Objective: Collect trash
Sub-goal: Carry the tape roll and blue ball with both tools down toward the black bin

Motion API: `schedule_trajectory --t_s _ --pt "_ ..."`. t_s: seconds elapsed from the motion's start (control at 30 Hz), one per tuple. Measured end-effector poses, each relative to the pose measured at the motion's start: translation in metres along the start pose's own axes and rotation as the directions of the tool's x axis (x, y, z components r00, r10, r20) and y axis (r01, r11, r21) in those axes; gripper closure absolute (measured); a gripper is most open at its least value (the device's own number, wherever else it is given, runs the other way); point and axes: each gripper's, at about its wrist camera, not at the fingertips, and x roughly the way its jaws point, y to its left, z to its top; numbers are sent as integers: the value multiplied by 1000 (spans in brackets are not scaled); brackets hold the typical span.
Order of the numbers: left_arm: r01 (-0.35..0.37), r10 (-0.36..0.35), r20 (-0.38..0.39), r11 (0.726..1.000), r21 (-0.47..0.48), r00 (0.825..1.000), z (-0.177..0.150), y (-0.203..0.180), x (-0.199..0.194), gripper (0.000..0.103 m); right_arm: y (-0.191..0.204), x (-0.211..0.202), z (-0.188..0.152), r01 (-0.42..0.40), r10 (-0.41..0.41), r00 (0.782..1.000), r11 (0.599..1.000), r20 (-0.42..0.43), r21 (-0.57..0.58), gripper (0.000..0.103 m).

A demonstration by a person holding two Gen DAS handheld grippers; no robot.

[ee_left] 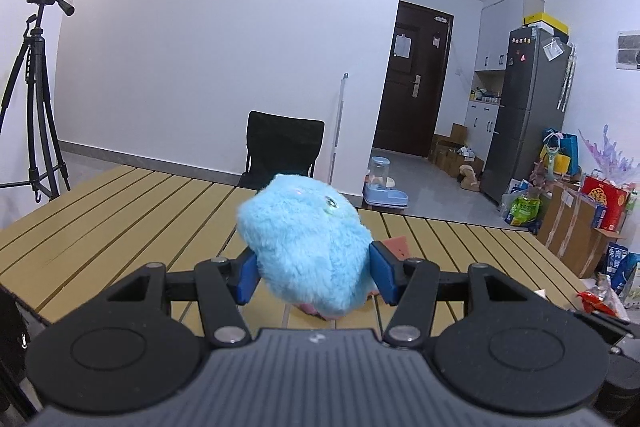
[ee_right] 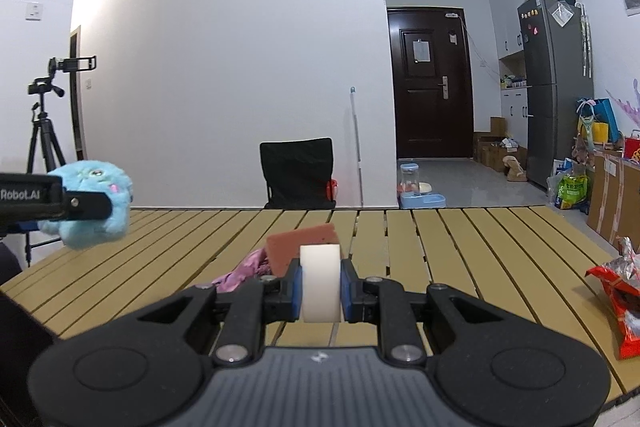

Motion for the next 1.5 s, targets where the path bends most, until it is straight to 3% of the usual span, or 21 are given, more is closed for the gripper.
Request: schedule_trajectory --t_s 0.3,0.87,1.5 --pt "15 -15 -32 1000 11 999 -17 -5 -27 46 6 -39 -22 -22 22 999 1000 -25 11 85" --pt "26 -20 -157 999 35 987 -83 0 -69 46 15 -99 -76 -32 35 992 999 -123 30 85" --pt "19 13 -284 994 107 959 -157 1 -87 46 29 -113 -148 -47 37 950 999 -310 -25 85"
